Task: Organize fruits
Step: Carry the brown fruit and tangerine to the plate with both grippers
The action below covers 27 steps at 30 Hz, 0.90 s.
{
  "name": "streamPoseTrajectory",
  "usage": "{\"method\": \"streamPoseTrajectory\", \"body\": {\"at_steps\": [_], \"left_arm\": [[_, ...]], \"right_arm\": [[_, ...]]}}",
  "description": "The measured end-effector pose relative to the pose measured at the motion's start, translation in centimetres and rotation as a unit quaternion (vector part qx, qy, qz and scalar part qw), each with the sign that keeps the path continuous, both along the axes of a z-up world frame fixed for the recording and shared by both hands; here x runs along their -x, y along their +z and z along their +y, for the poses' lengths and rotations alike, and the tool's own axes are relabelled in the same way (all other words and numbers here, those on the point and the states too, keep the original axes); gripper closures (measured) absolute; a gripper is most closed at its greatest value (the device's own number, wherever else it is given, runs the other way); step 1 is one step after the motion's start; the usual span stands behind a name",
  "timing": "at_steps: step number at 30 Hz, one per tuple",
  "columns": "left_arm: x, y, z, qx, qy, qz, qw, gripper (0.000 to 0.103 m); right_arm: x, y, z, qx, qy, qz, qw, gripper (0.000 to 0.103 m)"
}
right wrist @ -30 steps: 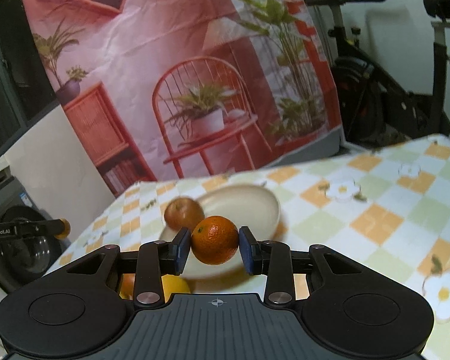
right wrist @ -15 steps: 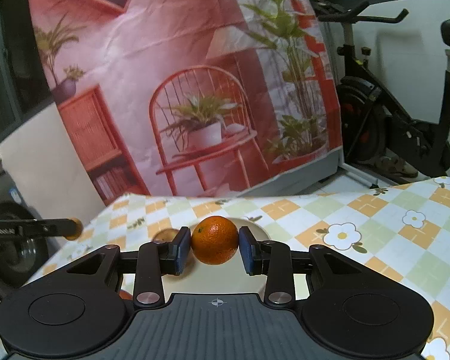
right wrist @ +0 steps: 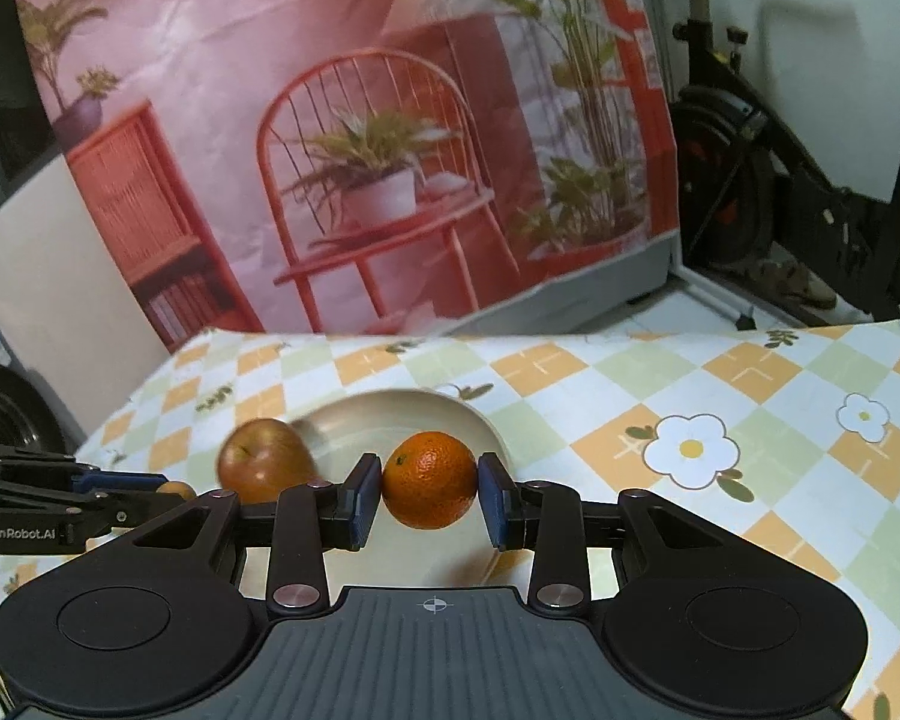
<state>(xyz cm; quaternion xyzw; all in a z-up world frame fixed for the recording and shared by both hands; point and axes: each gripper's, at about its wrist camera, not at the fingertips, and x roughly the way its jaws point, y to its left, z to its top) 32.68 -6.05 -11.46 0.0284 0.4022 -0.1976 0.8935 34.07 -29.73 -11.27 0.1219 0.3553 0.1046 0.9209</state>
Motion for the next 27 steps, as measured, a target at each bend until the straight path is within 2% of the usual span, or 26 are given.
{"method": "streamPoseTrajectory", "body": {"at_steps": [11, 27], "left_arm": [[-1.6, -1.9, -0.8, -0.024, -0.005, 0.027, 0.9993, 0.075], [-1.9, -2.3, -1.3, -0.030, -0.011, 0.022, 0.9993, 0.074]], "right_arm": [[-3.4, -2.8, 1.3, 0.028, 0.019, 0.039, 0.999, 0.071], [-3.7, -3.8, 2.6, 0.069, 0.017, 0.039, 0.997, 0.069]]}}
